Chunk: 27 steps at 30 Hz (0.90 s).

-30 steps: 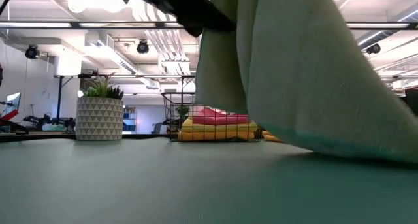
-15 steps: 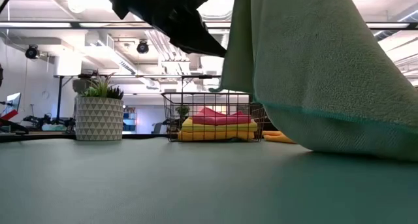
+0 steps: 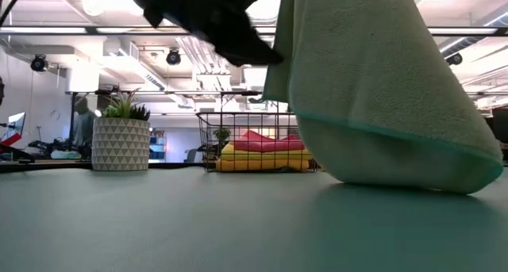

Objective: Fold microfiber towels
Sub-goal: Fold the green microfiber cloth

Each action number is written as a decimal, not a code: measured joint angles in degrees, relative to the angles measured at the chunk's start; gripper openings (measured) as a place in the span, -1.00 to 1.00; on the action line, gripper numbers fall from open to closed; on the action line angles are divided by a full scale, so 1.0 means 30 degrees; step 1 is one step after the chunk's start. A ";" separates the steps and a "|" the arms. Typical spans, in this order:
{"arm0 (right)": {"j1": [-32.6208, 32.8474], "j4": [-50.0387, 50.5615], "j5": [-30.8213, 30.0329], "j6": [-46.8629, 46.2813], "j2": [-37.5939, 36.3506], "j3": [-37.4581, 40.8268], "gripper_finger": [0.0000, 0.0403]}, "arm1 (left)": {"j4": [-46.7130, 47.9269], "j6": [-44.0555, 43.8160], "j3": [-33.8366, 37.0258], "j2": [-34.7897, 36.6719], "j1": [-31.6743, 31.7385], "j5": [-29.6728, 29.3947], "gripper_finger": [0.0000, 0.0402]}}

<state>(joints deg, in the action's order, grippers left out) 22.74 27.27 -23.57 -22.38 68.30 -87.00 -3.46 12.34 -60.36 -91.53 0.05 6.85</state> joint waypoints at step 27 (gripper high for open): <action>0.0000 0.2510 0.0012 -0.0194 -0.0042 0.0000 -0.96 | 0.4745 0.2731 -0.0275 0.1182 -0.0015 -0.2740 -1.00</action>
<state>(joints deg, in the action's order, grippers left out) 22.74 34.80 -23.54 -22.96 68.18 -87.00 10.78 20.53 -61.19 -87.99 0.01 -1.36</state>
